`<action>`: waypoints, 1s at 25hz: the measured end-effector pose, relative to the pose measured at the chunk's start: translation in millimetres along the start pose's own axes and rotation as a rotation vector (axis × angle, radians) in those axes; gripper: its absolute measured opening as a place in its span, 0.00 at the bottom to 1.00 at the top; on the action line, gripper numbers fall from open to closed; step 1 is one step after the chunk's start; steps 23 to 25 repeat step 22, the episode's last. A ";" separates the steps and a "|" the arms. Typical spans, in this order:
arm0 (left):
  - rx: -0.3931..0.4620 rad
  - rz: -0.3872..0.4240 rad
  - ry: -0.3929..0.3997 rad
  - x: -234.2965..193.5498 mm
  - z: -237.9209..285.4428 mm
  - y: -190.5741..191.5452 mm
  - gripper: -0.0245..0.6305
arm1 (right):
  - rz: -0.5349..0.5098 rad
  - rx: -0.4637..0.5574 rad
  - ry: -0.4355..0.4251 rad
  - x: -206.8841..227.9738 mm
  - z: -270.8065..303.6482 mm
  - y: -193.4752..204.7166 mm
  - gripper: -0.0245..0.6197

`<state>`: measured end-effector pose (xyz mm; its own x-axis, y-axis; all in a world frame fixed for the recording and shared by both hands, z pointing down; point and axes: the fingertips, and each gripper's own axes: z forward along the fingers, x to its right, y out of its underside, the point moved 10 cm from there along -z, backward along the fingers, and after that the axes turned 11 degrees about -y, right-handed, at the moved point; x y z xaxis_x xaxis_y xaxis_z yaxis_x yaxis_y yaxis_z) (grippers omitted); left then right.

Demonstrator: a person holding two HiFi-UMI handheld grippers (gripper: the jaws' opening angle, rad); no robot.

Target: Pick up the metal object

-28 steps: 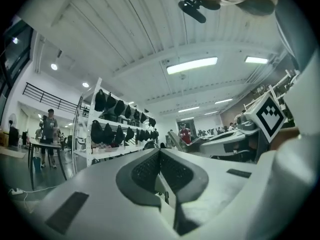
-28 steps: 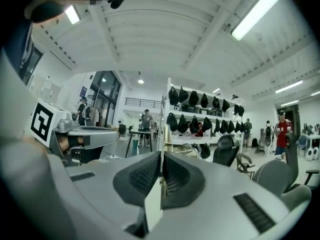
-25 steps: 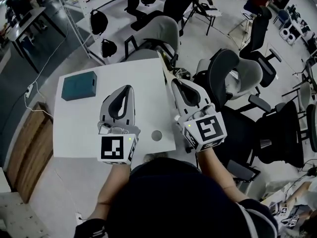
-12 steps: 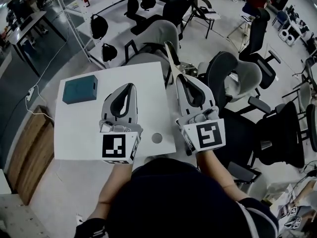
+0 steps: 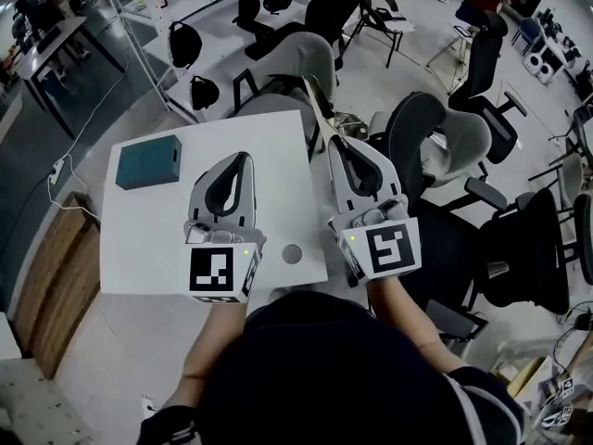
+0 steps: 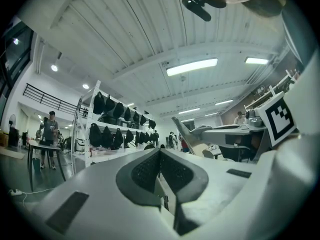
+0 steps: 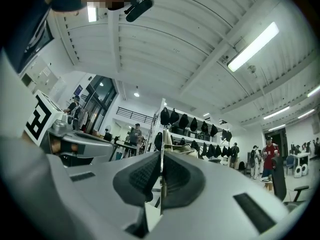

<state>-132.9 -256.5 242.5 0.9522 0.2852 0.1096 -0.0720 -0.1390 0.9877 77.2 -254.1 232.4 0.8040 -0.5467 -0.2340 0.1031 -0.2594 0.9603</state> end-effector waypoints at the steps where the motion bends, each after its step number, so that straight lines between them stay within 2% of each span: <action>1: 0.000 0.000 0.000 0.7 0.4 -0.1 0.07 | 0.003 0.000 -0.001 0.7 -0.3 0.8 0.08; 25: 0.006 0.005 -0.042 24.2 -4.3 -0.9 0.07 | 0.037 0.011 -0.050 16.7 -17.5 10.2 0.08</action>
